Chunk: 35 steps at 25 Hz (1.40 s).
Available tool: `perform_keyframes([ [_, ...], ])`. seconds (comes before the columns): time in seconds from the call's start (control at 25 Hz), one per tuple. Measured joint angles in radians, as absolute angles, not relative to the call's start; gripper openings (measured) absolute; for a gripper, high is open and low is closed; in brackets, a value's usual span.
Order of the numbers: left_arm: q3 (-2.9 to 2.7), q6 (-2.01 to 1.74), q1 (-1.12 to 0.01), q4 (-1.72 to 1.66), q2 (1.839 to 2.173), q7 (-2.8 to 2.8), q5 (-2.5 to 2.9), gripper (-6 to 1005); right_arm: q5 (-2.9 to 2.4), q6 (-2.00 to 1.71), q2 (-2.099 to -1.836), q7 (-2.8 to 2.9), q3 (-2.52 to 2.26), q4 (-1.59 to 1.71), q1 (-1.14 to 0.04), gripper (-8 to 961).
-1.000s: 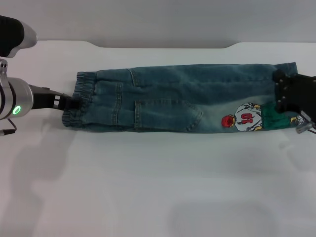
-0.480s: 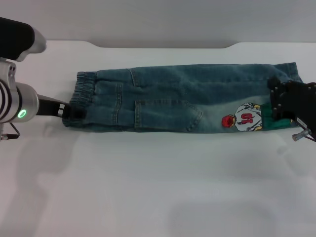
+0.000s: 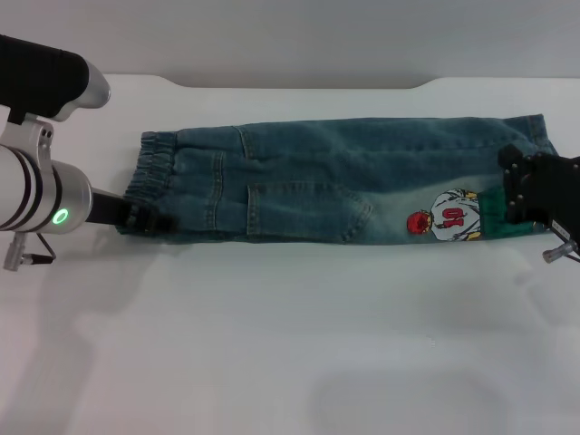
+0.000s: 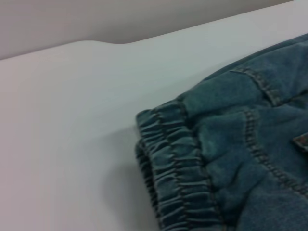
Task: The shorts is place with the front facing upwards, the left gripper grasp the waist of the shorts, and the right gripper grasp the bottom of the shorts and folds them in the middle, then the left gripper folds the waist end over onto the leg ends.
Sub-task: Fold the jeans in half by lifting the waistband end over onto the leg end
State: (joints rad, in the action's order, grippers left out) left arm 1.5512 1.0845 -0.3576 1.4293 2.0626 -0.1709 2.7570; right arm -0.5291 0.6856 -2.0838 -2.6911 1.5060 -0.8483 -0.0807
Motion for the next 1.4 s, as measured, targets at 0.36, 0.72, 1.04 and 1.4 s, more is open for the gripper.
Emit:
perform_keyframes([
  [0.36, 1.551, 1.069, -0.378, 1.383, 2.06, -0.172, 2.756, 844, -0.529, 0.686, -2.083, -2.691, 1.504, -0.848, -0.081, 1],
  [0.72, 1.559, 1.066, -0.381, 1.383, 2.058, -0.172, 2.77, 846, -0.529, 0.686, -2.082, -2.689, 1.497, -0.854, -0.077, 1],
  [1.04, 1.553, 1.057, -0.392, 1.352, 2.059, -0.172, 2.768, 841, -0.529, 0.686, -2.082, -2.689, 1.496, -0.855, -0.078, 0],
  [1.4, 1.552, 1.051, -0.401, 1.33, 2.06, -0.172, 2.764, 815, -0.529, 0.686, -2.082, -2.686, 1.496, -0.857, -0.081, 0],
])
